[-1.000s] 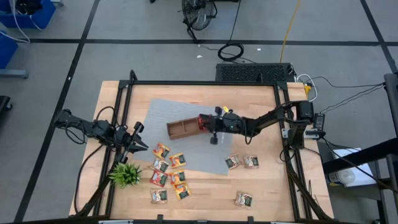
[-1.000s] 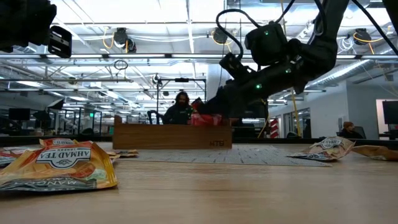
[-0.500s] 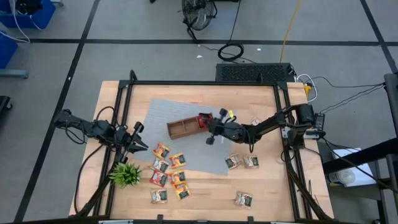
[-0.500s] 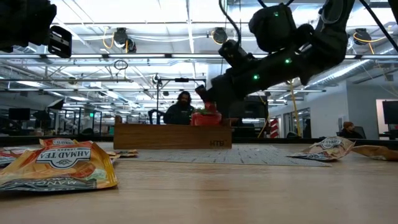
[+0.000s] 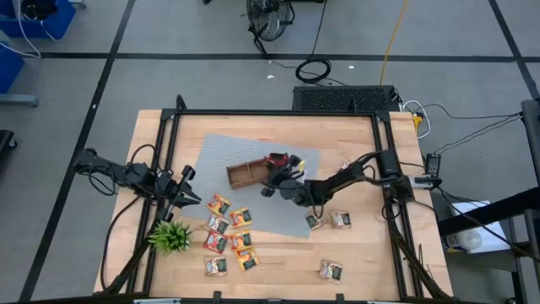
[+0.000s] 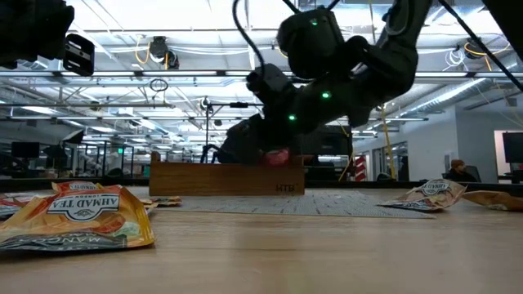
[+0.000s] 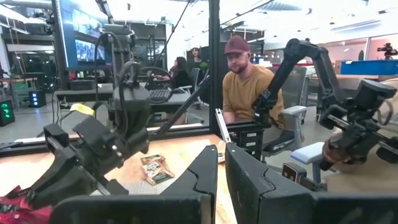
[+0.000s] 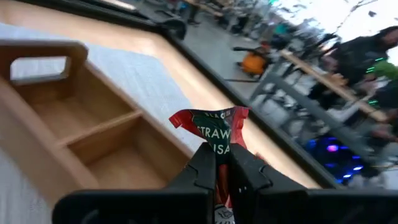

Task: Pick & Place Tea
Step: Put the red tea bag into the wooden organizer

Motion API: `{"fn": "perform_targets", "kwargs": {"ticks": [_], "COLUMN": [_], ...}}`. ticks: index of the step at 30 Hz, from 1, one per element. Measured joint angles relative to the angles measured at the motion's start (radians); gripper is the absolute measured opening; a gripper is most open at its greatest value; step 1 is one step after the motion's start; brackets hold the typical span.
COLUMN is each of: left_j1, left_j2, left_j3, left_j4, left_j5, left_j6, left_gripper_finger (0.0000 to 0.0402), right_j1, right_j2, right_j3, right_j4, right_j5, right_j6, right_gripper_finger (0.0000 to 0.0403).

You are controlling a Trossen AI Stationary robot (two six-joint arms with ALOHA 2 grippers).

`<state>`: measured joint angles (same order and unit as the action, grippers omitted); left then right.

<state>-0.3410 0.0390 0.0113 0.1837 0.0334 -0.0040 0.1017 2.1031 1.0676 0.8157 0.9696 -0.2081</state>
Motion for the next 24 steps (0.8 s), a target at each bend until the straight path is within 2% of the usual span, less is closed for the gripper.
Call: {"fn": "perform_targets", "kwargs": {"ticks": [3, 8, 16, 21, 24], "left_j1": [0.0, 0.0, 0.0, 0.0, 0.0], "left_j2": [0.0, 0.0, 0.0, 0.0, 0.0], "left_j3": [0.0, 0.0, 0.0, 0.0, 0.0], "left_j4": [0.001, 0.0, 0.0, 0.0, 0.0], "left_j5": [0.0, 0.0, 0.0, 0.0, 0.0], "left_j6": [0.0, 0.0, 0.0, 0.0, 0.0], "left_gripper_finger": [0.0035, 0.0035, 0.0035, 0.0035, 0.0035], "right_j1": [0.007, 0.006, 0.005, 0.002, 0.003], "right_j2": [0.013, 0.012, 0.011, 0.011, 0.011], "right_j3": [0.01, 0.005, 0.005, 0.004, 0.004], "right_j4": [-0.007, -0.05, -0.182, -0.192, -0.192], "right_j5": [0.07, 0.107, 0.097, 0.006, -0.001], "right_j6": [-0.021, 0.054, 0.208, 0.214, 0.209], "right_gripper_finger": [0.001, 0.0011, 0.0012, 0.002, 0.0041]}}
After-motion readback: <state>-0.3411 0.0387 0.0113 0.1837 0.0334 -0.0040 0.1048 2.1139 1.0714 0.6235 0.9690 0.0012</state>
